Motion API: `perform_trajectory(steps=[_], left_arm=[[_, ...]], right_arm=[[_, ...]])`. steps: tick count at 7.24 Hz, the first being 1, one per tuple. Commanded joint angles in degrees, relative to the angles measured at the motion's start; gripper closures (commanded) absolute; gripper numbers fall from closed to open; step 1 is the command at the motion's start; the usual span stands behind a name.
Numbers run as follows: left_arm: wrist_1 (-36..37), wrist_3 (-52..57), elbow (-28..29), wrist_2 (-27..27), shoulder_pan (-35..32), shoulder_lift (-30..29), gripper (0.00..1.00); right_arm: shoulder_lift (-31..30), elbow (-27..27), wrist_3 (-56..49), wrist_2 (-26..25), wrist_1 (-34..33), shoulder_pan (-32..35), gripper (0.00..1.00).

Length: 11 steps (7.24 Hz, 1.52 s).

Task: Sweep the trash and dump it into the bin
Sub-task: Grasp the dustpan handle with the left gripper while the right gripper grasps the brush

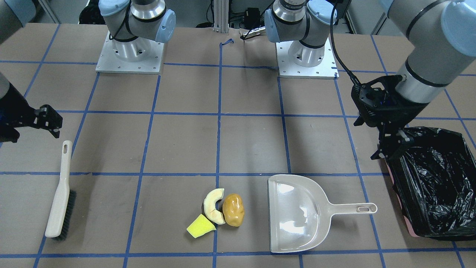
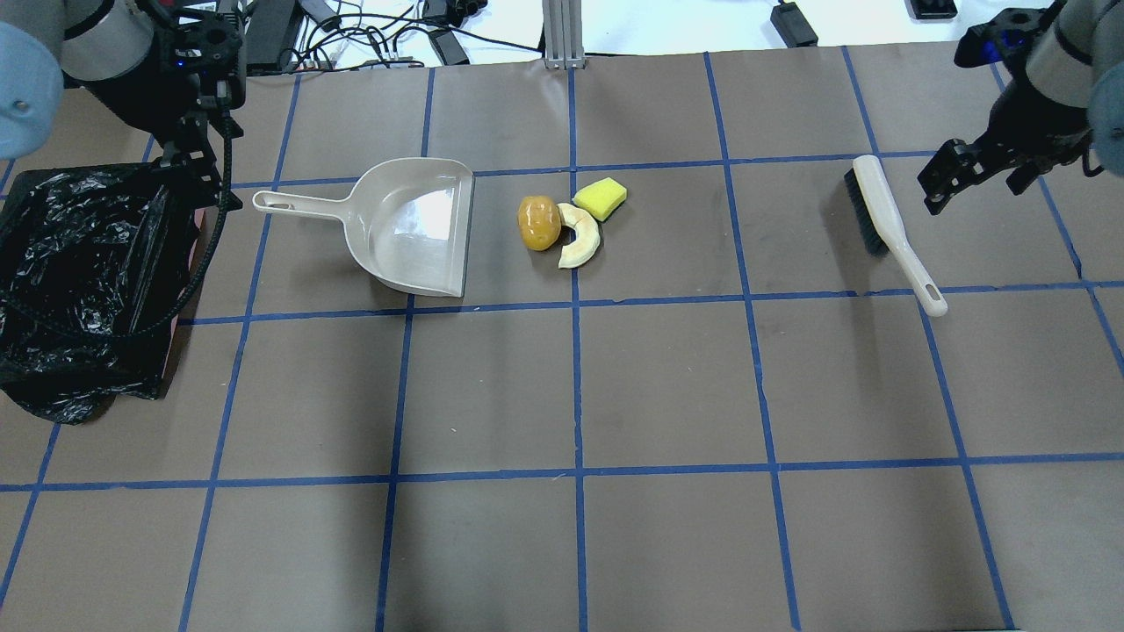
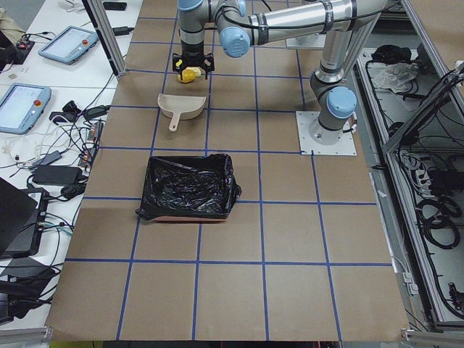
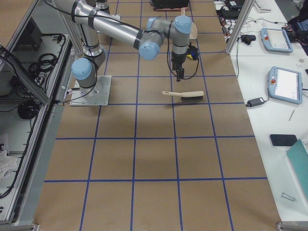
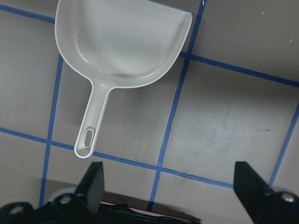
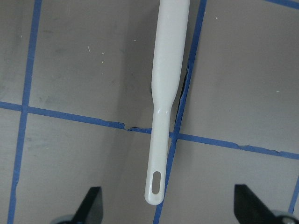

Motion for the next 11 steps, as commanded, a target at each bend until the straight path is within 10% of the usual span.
perform_trajectory(steps=[1, 11], left_arm=[[2.6, 4.3, 2.0, 1.1, 0.0, -5.9, 0.0], [15.8, 3.6, 1.5, 4.8, 0.1, -20.6, 0.0]], right_arm=[[4.4, 2.4, -0.4, 0.0, -4.7, -0.1, 0.03], [10.8, 4.1, 7.3, 0.0, -3.6, -2.5, 0.08]])
